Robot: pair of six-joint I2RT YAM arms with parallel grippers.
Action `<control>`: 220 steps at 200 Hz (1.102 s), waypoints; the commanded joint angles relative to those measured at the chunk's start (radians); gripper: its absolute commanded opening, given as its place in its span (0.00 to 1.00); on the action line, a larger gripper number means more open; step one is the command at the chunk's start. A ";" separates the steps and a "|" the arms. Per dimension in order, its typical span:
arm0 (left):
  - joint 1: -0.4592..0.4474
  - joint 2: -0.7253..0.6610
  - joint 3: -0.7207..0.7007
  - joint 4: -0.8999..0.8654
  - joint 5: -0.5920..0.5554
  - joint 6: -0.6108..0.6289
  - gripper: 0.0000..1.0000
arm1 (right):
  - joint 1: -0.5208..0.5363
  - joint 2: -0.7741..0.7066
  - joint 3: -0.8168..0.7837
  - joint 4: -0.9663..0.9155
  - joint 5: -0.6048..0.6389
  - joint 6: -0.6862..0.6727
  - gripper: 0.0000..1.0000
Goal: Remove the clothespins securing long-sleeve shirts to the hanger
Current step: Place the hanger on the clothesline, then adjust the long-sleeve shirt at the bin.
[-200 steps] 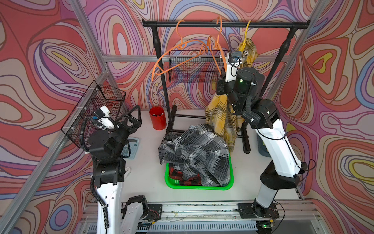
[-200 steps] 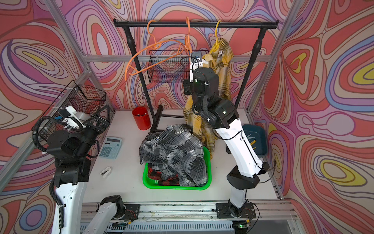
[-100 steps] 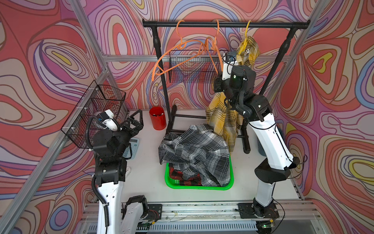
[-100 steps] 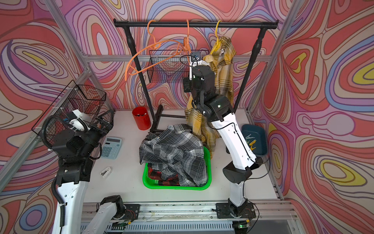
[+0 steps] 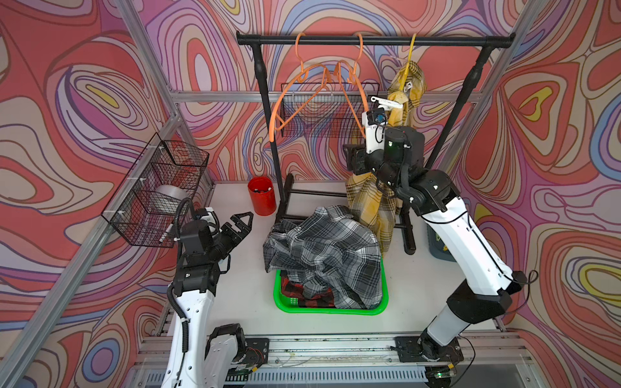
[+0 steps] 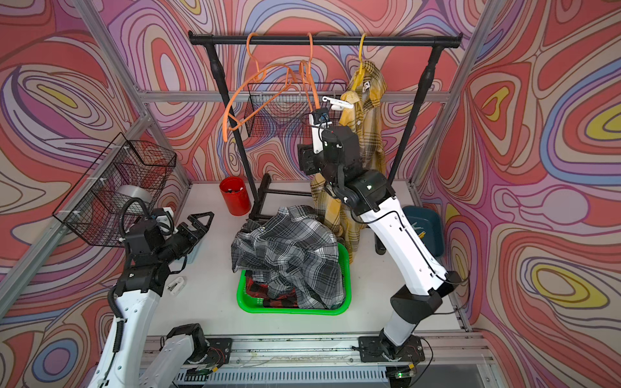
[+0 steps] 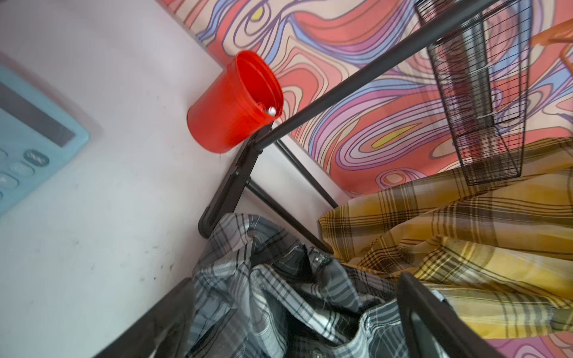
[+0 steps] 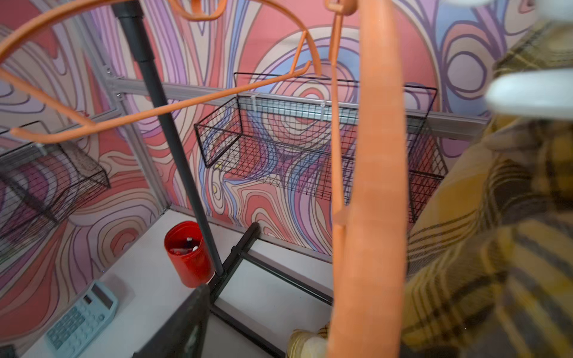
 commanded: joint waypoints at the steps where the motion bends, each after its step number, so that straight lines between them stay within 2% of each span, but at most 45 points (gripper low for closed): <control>1: -0.006 0.022 -0.094 0.011 0.094 -0.060 0.96 | 0.013 -0.094 -0.098 -0.042 -0.196 -0.019 0.75; 28: -0.009 0.103 -0.175 0.154 0.155 -0.116 0.97 | 0.033 -0.165 -0.240 -0.104 -0.289 -0.023 0.85; 56: -0.010 0.208 -0.189 0.219 0.212 -0.127 0.98 | 0.054 -0.222 -0.405 -0.107 -0.244 -0.001 0.92; 92: -0.022 0.318 -0.203 0.334 0.221 -0.162 0.98 | 0.055 -0.299 -0.596 -0.042 -0.257 0.053 0.94; 137: -0.095 0.446 -0.194 0.455 0.219 -0.187 0.95 | 0.056 -0.359 -0.755 0.019 -0.262 0.115 0.93; 149: -0.113 0.477 -0.200 0.538 0.235 -0.223 0.84 | 0.056 -0.363 -0.788 0.037 -0.261 0.132 0.94; 203: -0.163 0.511 -0.193 0.957 0.388 -0.408 0.13 | 0.055 -0.349 -0.899 0.123 -0.295 0.202 0.92; 220: -0.199 0.506 -0.170 1.033 0.433 -0.439 0.00 | 0.055 -0.331 -0.926 0.156 -0.329 0.221 0.90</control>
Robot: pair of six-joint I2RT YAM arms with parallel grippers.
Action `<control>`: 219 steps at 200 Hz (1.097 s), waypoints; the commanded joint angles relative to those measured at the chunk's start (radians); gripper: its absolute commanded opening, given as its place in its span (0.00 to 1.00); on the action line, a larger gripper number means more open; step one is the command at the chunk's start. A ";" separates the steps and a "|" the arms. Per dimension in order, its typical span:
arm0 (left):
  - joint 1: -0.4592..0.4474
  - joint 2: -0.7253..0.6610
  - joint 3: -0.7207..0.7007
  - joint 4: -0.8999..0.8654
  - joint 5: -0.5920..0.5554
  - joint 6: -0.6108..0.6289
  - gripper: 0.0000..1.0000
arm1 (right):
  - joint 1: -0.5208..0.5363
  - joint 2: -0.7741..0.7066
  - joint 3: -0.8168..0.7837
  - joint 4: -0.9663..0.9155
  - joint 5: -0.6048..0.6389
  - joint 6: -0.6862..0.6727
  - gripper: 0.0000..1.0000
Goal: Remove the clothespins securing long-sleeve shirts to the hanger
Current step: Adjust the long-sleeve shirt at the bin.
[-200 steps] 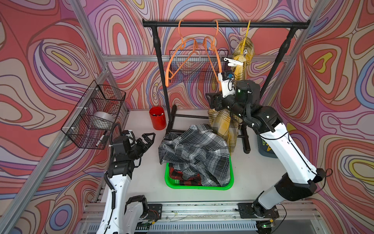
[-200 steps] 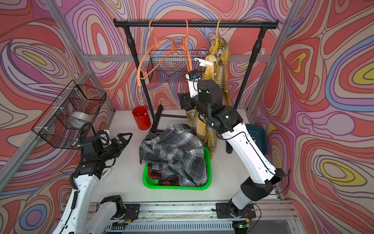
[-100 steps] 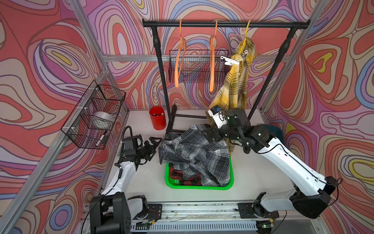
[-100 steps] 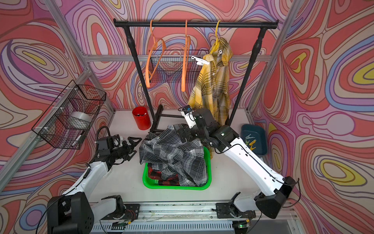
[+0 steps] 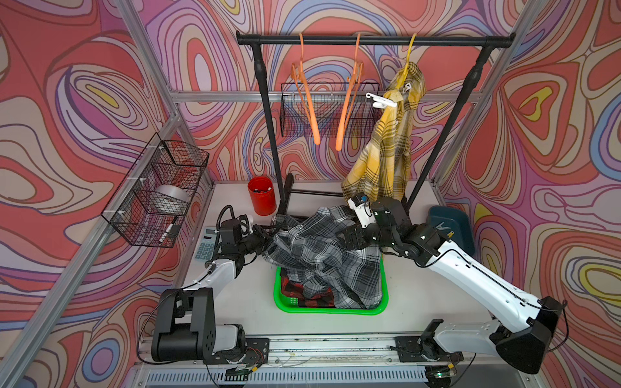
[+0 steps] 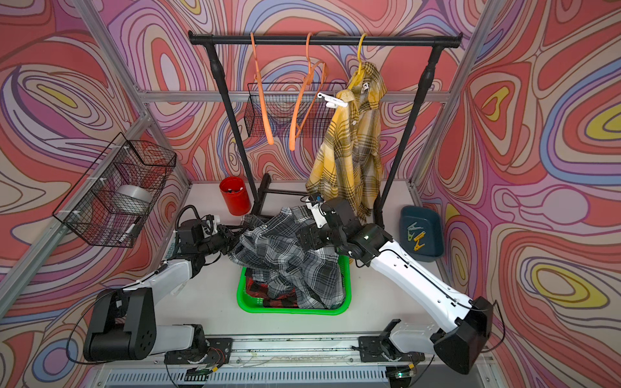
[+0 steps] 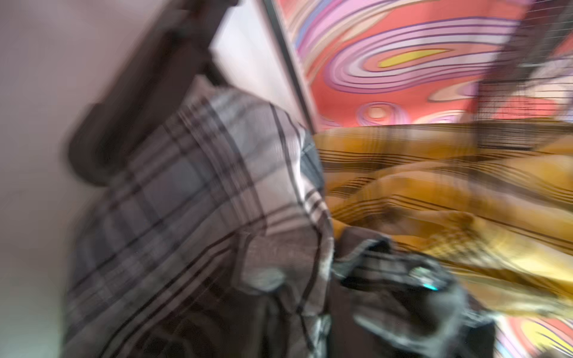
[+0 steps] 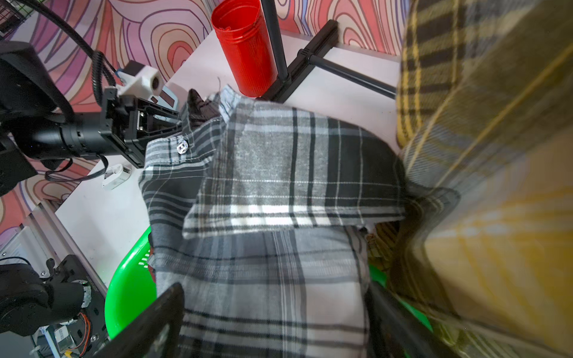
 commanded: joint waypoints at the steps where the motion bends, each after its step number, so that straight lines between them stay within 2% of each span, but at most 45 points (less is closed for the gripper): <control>1: -0.047 -0.013 0.033 0.248 0.112 -0.093 0.00 | 0.003 0.021 -0.035 0.077 -0.051 0.049 0.90; 21: -0.149 -0.013 0.069 0.307 0.162 -0.109 0.00 | 0.004 0.048 -0.044 0.096 -0.087 0.072 0.83; 47: -0.349 -0.024 0.073 0.324 0.196 -0.090 0.00 | 0.042 0.070 -0.051 0.082 -0.070 0.091 0.78; 67: -0.468 -0.046 0.070 0.170 0.206 0.014 0.00 | 0.069 0.091 -0.097 0.098 -0.094 0.132 0.74; 89: -0.543 -0.097 0.066 -0.150 0.153 0.202 0.00 | 0.089 0.116 -0.183 0.131 -0.089 0.212 0.73; 103: -0.562 -0.120 0.077 -0.373 0.096 0.320 0.00 | 0.091 0.135 -0.236 0.149 -0.090 0.258 0.72; 117: -0.566 -0.133 0.067 -0.503 0.066 0.392 0.00 | 0.091 0.157 -0.282 0.168 -0.090 0.294 0.71; 144: -0.568 -0.124 -0.005 -0.573 0.024 0.434 0.00 | 0.091 0.225 -0.347 0.211 -0.076 0.368 0.71; 179: -0.585 -0.053 -0.008 -0.728 -0.088 0.520 0.00 | 0.090 0.320 -0.379 0.250 -0.066 0.424 0.74; 199: -0.585 -0.036 -0.011 -0.783 -0.165 0.535 0.00 | 0.087 0.284 -0.361 0.210 -0.035 0.412 0.76; 219: -0.586 -0.029 -0.013 -0.814 -0.217 0.535 0.00 | 0.081 0.157 -0.328 0.127 0.019 0.362 0.80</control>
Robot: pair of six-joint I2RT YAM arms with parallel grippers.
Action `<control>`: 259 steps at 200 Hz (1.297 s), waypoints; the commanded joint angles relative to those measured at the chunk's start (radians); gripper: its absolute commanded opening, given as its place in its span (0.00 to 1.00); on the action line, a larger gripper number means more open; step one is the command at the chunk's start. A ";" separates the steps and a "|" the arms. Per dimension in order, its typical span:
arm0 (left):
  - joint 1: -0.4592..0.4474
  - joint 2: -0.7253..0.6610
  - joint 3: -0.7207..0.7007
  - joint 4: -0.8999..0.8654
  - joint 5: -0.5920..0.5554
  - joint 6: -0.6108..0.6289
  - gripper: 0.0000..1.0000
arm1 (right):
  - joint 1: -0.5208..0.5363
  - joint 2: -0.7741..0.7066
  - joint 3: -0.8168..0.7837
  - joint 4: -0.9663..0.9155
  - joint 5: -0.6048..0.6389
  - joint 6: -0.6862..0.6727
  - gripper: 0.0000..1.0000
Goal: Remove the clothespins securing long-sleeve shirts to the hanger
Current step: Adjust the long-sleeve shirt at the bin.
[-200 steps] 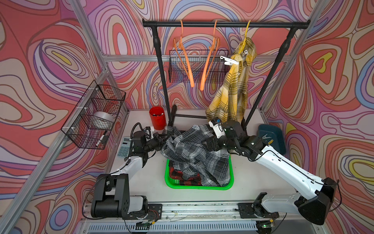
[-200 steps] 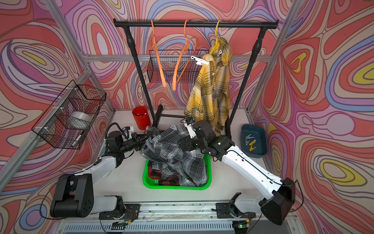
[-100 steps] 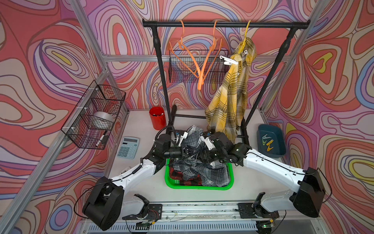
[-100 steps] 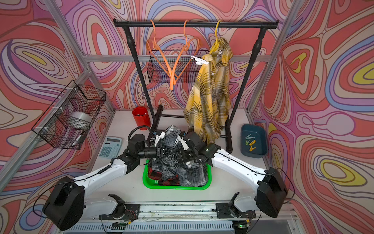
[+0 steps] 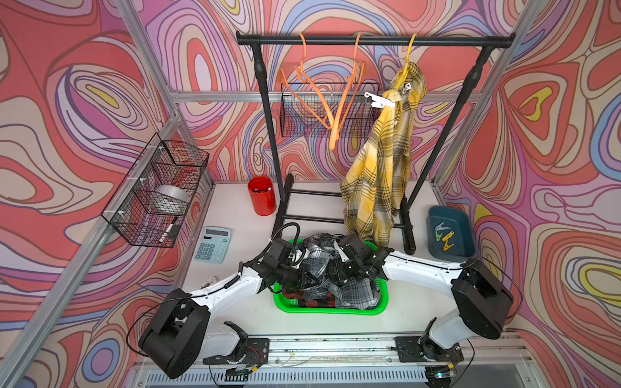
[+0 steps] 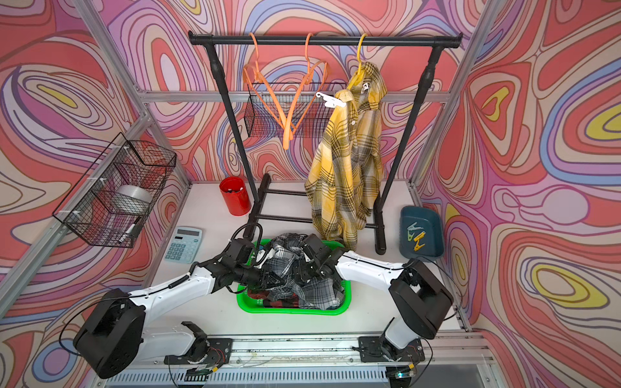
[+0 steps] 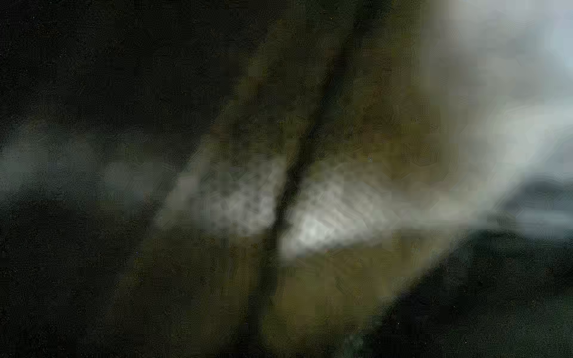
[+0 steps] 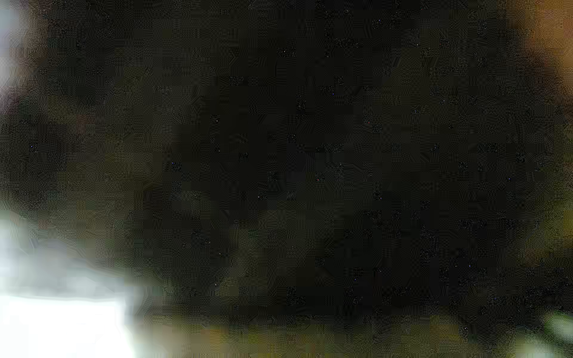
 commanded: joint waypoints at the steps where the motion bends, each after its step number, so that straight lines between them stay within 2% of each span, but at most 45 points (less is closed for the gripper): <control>1: -0.008 0.024 -0.023 -0.182 -0.125 0.043 0.00 | -0.012 -0.114 0.020 -0.115 0.104 -0.014 0.80; 27: -0.007 -0.003 -0.026 -0.195 -0.177 0.038 0.00 | -0.012 -0.277 0.086 -0.188 0.120 -0.079 0.82; 50: -0.007 -0.038 -0.025 -0.193 -0.201 0.021 0.00 | -0.011 -0.306 0.137 -0.196 0.063 -0.109 0.82; 110: -0.007 -0.014 -0.029 -0.161 -0.196 0.009 0.00 | 0.068 -0.145 0.163 -0.086 0.038 -0.090 0.81; 161: -0.007 -0.025 -0.006 -0.166 -0.193 0.016 0.09 | 0.087 0.032 0.105 -0.036 0.095 -0.002 0.81; 178: -0.007 -0.036 0.018 -0.184 -0.178 0.024 0.18 | 0.085 0.079 0.094 -0.074 0.159 0.038 0.82; 214: -0.007 -0.142 0.105 -0.285 -0.217 0.075 0.58 | 0.065 0.127 0.046 -0.050 0.198 0.080 0.82; 235: -0.007 -0.237 0.172 -0.350 -0.234 0.133 0.77 | 0.045 0.150 0.019 -0.020 0.197 0.081 0.83; 259: -0.005 -0.342 0.250 -0.398 -0.254 0.189 0.89 | 0.033 0.150 0.019 -0.020 0.200 0.074 0.83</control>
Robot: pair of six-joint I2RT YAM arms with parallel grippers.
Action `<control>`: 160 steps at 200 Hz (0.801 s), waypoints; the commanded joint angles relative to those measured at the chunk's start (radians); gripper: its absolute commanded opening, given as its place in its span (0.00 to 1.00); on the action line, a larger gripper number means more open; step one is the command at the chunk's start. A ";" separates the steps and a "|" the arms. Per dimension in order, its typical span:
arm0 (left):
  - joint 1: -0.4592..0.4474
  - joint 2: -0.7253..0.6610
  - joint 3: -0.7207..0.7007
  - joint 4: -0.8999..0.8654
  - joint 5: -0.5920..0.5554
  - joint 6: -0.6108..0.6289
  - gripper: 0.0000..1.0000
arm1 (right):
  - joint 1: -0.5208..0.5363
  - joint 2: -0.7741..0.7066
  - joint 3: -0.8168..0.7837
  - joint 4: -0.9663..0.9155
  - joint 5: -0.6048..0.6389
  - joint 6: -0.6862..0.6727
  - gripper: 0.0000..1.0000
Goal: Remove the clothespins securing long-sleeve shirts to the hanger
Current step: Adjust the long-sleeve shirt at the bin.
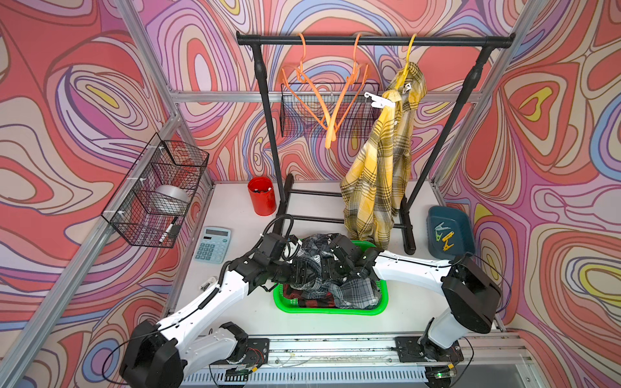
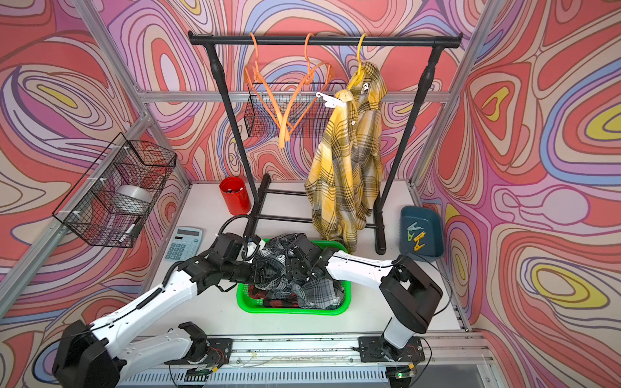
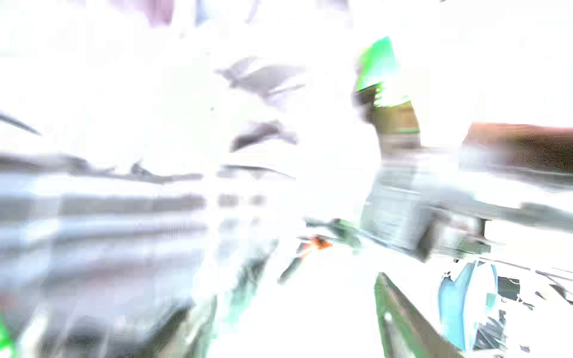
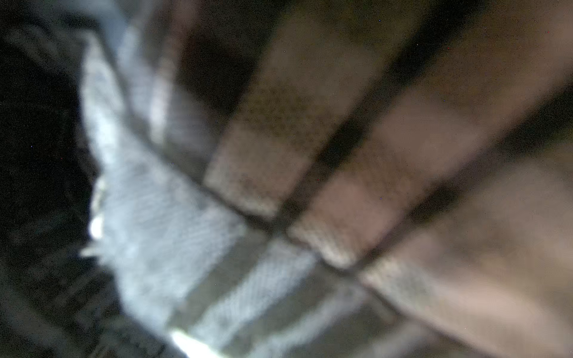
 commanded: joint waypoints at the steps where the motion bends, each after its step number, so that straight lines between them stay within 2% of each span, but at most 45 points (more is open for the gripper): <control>1: -0.004 -0.095 0.082 -0.103 -0.048 0.092 0.89 | -0.028 0.049 -0.046 -0.074 0.070 0.014 0.83; 31: 0.003 -0.206 0.143 -0.107 -0.140 0.116 0.96 | -0.028 -0.014 -0.011 -0.140 0.109 -0.010 0.83; 54: 0.019 -0.268 0.144 -0.045 -0.217 0.139 1.00 | -0.028 -0.132 0.023 -0.217 0.176 -0.051 0.85; 65: 0.033 -0.272 0.145 0.001 -0.219 0.150 1.00 | -0.028 -0.196 0.047 -0.255 0.200 -0.085 0.86; 115: 0.094 -0.165 0.169 0.314 -0.134 0.118 1.00 | -0.027 -0.433 0.209 -0.360 0.281 -0.240 0.94; 160: 0.094 -0.007 0.243 0.475 -0.077 0.124 1.00 | -0.033 -0.475 0.392 -0.425 0.310 -0.322 0.98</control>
